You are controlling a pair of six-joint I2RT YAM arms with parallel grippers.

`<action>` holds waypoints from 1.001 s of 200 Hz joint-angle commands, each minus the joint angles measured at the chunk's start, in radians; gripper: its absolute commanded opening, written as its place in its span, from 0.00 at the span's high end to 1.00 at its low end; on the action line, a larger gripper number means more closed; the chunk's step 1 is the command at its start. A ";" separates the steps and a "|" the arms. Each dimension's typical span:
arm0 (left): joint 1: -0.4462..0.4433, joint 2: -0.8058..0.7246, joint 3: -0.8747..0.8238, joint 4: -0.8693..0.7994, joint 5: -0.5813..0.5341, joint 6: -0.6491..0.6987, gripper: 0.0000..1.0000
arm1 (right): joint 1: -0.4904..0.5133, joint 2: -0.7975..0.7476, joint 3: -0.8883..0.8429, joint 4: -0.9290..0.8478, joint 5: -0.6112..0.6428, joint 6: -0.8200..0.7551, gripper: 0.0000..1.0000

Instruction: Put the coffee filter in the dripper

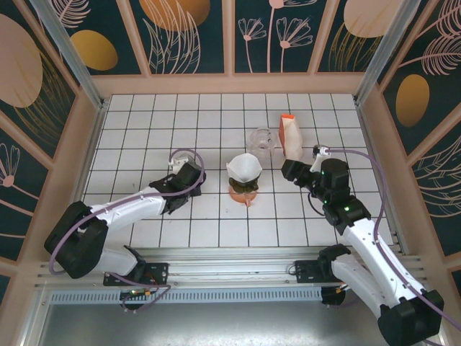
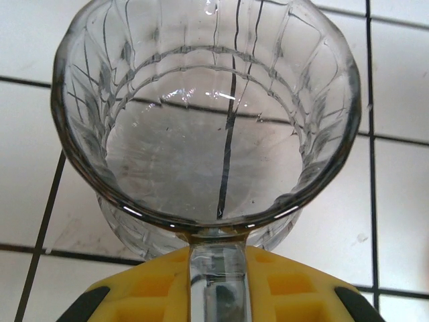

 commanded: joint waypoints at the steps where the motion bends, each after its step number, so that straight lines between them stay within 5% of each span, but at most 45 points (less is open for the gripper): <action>1: -0.026 -0.017 -0.001 -0.029 -0.045 -0.026 1.00 | -0.009 -0.017 -0.011 0.028 -0.002 0.001 0.32; 60: -0.047 0.007 0.002 -0.038 -0.041 -0.023 1.00 | -0.013 -0.027 -0.003 0.014 0.005 0.000 0.32; 100: -0.050 0.009 0.000 -0.034 -0.031 -0.033 0.78 | -0.013 -0.029 0.005 0.006 0.010 -0.005 0.32; 200: -0.058 -0.053 0.042 -0.076 -0.039 -0.038 0.48 | -0.016 -0.032 0.005 0.003 0.011 -0.002 0.32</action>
